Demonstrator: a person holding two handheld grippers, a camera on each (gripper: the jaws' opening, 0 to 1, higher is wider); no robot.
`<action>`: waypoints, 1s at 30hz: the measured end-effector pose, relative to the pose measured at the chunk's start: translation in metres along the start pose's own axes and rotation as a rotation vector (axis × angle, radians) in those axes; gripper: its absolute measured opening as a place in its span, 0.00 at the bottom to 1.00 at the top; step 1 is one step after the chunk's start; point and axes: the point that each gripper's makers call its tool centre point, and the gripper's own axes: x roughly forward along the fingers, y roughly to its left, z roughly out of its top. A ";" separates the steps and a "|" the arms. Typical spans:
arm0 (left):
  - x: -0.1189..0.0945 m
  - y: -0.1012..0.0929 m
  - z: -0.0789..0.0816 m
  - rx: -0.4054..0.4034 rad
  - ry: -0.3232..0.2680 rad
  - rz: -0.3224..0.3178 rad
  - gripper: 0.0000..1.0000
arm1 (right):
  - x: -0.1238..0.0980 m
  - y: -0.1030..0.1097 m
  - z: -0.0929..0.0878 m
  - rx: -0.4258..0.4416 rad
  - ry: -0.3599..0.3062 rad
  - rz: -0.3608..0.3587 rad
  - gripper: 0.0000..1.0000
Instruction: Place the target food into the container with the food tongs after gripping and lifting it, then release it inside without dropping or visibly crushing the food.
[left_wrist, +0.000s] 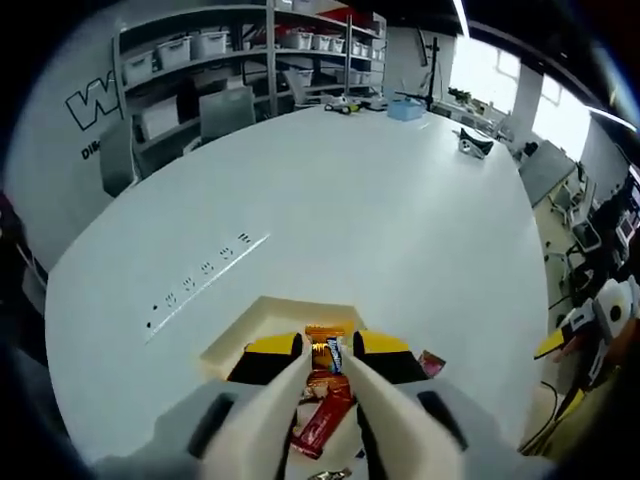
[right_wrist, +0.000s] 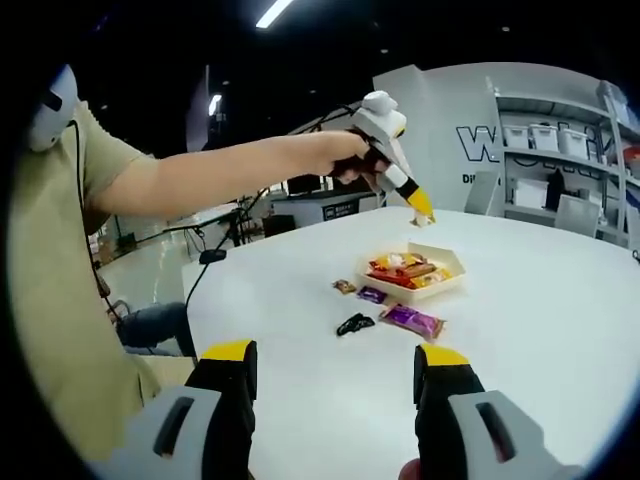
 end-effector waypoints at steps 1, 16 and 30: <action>0.001 0.000 0.000 0.000 0.000 0.001 0.19 | 0.000 0.000 0.000 0.002 0.000 0.000 0.61; 0.004 0.002 0.006 0.017 -0.004 0.015 0.20 | 0.000 0.000 -0.002 0.006 0.002 -0.001 0.61; -0.013 0.000 0.006 0.033 -0.011 0.018 0.20 | 0.003 0.003 0.000 0.001 0.002 0.006 0.62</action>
